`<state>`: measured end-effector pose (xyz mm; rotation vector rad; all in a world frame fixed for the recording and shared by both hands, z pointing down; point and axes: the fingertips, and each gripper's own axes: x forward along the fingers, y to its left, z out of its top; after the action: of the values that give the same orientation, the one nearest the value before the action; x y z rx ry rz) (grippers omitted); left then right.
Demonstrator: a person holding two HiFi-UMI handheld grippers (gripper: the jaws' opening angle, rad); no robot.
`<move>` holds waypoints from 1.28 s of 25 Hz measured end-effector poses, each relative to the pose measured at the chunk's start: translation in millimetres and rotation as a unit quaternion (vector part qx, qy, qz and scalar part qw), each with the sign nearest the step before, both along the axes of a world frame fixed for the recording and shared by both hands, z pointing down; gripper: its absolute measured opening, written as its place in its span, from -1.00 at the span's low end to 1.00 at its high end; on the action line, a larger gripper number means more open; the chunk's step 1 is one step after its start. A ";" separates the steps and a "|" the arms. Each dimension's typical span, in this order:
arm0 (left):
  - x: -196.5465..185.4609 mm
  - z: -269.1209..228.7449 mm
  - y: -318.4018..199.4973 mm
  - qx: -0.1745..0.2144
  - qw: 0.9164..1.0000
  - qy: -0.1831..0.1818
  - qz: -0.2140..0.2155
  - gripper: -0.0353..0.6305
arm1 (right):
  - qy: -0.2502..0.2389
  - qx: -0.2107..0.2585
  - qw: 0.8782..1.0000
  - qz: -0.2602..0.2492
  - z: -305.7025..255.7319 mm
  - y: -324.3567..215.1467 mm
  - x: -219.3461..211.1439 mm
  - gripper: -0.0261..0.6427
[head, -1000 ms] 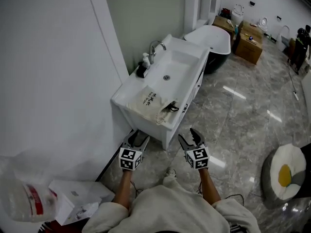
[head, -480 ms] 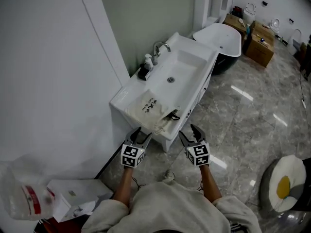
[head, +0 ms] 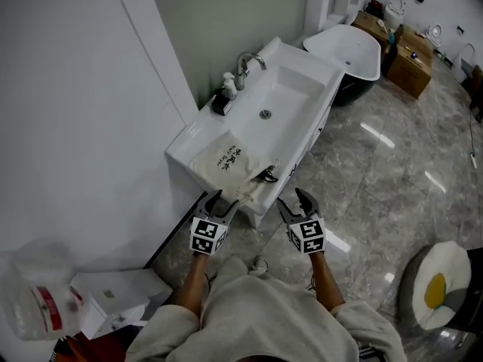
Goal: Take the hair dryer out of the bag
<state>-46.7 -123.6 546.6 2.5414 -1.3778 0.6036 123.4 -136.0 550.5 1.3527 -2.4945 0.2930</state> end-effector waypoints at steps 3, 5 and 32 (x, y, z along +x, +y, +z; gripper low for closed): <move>2.7 5.0 -6.4 -0.004 1.000 0.001 0.004 -0.24 | 0.001 -0.005 1.000 0.001 5.4 -4.4 0.0 -0.14; 4.4 8.9 -10.9 -0.008 1.000 0.003 0.006 -0.24 | 0.002 -0.009 1.000 0.002 8.7 -8.0 1.2 -0.14; -25.8 52.7 -152.8 -0.055 0.995 0.050 0.062 -0.21 | 0.052 -0.045 0.996 0.051 27.0 -139.2 -38.7 -0.14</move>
<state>-72.5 -276.4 599.3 2.5444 -1.1296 0.5495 84.7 -275.2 577.5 1.4231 -2.3036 0.3434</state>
